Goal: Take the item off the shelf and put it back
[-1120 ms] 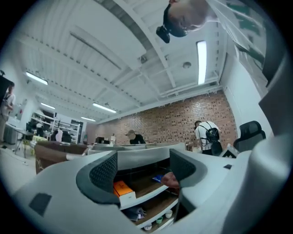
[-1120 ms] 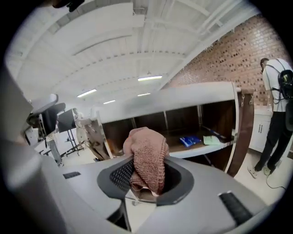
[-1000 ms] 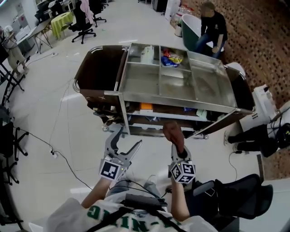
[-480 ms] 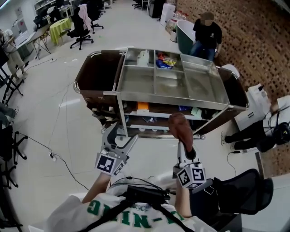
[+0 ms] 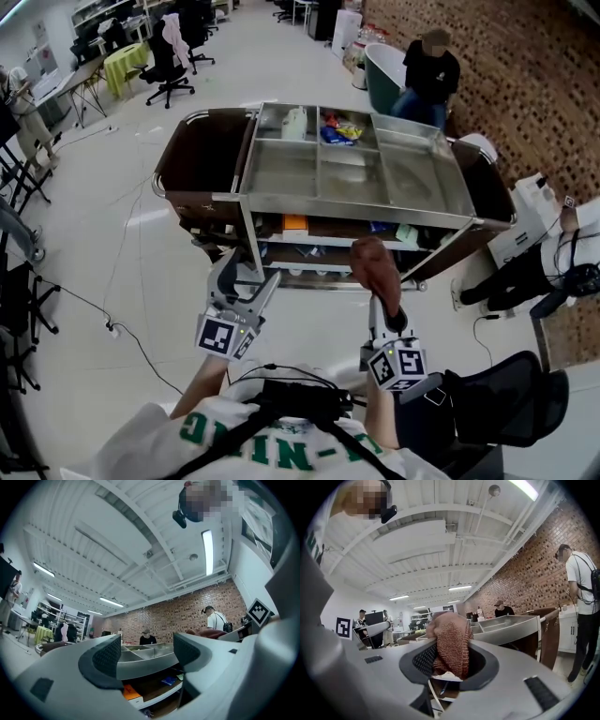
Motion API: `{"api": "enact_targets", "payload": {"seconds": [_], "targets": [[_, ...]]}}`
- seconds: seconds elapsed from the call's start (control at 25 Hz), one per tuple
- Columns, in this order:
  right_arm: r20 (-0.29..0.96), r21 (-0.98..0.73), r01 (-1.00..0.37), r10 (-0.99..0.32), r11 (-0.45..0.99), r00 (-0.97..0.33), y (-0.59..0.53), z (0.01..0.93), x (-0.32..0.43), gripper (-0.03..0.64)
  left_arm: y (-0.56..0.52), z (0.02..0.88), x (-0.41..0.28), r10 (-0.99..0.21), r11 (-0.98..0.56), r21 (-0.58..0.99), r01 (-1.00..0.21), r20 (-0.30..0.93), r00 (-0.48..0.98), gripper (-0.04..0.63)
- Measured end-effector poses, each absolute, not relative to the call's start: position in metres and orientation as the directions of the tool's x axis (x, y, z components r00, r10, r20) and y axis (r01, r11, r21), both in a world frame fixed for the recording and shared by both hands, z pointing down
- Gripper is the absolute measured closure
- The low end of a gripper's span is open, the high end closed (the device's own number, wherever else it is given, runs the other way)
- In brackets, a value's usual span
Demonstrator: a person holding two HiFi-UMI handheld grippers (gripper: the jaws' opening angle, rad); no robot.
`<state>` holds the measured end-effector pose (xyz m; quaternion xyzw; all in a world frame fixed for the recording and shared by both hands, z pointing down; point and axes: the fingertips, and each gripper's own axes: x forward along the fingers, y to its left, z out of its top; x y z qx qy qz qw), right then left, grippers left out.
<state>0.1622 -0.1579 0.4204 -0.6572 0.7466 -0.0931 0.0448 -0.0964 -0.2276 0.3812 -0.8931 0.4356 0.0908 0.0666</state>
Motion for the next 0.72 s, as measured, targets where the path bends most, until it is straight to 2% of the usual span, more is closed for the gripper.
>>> {"api": "enact_targets", "payload": {"seconds": [0.32,0.72], "targets": [[0.132,-0.181,-0.981,-0.987,0.072,-0.097,-0.163,0.459,0.178,0.492,-0.236,0.384,-0.092,-0.780,-0.595,-0.042,-0.803,-0.211,0.589,0.267],[0.236,-0.220,-0.974,-0.966,0.058,-0.110,-0.218,0.565,0.184,0.491,-0.244,0.389,-0.097,-0.821,-0.542,-0.060,-0.838,-0.175,0.544,0.267]]}}
